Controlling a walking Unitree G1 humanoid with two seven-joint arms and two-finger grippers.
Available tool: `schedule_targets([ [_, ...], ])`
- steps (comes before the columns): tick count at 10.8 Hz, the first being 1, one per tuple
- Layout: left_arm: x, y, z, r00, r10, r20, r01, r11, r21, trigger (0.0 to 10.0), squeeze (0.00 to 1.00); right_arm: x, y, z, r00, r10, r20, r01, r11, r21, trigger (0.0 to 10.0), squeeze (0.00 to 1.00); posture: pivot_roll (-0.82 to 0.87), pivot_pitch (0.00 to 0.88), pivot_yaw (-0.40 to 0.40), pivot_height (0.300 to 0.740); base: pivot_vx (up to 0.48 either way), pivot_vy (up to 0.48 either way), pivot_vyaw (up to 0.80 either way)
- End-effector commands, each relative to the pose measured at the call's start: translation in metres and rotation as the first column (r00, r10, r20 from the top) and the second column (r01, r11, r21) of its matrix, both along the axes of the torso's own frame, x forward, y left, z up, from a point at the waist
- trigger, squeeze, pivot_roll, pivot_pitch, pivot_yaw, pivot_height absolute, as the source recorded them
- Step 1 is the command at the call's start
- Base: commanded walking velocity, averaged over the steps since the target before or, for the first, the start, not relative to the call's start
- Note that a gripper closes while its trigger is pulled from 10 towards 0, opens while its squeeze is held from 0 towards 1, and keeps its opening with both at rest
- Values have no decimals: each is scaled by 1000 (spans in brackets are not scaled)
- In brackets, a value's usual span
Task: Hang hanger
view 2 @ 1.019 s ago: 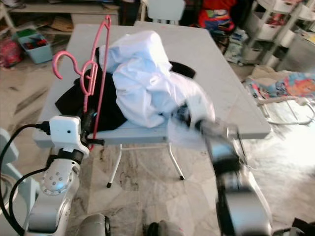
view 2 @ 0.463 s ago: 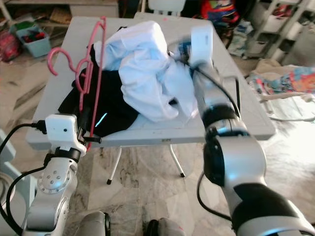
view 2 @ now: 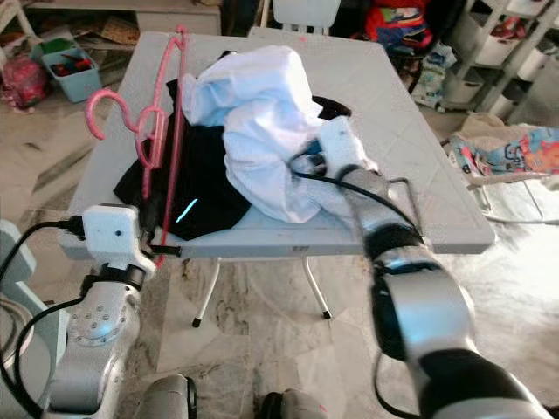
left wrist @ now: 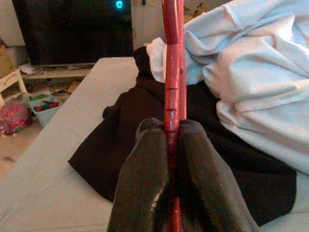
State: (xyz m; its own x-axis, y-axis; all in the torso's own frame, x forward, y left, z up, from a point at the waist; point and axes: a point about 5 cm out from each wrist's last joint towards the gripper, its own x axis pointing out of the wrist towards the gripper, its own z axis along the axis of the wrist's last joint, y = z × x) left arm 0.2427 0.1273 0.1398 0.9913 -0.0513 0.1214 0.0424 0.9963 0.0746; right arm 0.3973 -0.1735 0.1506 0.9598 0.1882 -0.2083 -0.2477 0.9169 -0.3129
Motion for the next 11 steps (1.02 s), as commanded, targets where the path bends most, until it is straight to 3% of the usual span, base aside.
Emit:
schedule_targets([
  [1, 1, -4, 0, 1000, -17, 2, 17, 1000, -1, 10000, 0, -7, -21, -10, 997, -82, -7, 82, 997, 3, 10000, 1000, 97, 56, -110, 740, 0, 0, 0],
  [2, 0, -4, 0, 1000, -17, 2, 17, 1000, -1, 10000, 0, -10, -29, -9, 994, -100, 51, 100, 995, 0, 10000, 1000, 97, 55, -105, 740, 0, 0, 0],
  [3, 0, -2, -2, 1000, -13, -12, 13, 1000, -16, 10000, 0, -16, -33, -5, 980, -118, 158, 110, 992, 55, 10000, 1000, 89, 57, -91, 740, 0, 0, 0],
  [4, 0, 0, -5, 999, -7, -33, 6, 999, -31, 10000, 0, -30, -28, -14, 974, -48, 222, 34, 997, 65, 10000, 1000, 77, 58, -88, 740, 0, 0, 0],
  [6, 3, 1, -7, 999, -2, -44, 1, 1000, -26, 10000, 0, -56, -20, -26, 964, -36, 264, 3, 992, 125, 10000, 1000, 58, 67, -94, 740, 0, 0, 0],
  [8, 6, -6, -4, 998, -50, -34, 50, 999, -6, 10000, 0, -78, -4, -20, 929, -95, 358, 35, 985, 170, 10000, 1000, 55, 68, -79, 740, 0, 0, 0],
  [11, 10, -2, 4, 999, -43, -16, 44, 999, 29, 10000, 0, -104, -4, -14, 892, -182, 413, 110, 975, 191, 10000, 1000, 43, 64, -42, 740, 0, 0, 0],
])
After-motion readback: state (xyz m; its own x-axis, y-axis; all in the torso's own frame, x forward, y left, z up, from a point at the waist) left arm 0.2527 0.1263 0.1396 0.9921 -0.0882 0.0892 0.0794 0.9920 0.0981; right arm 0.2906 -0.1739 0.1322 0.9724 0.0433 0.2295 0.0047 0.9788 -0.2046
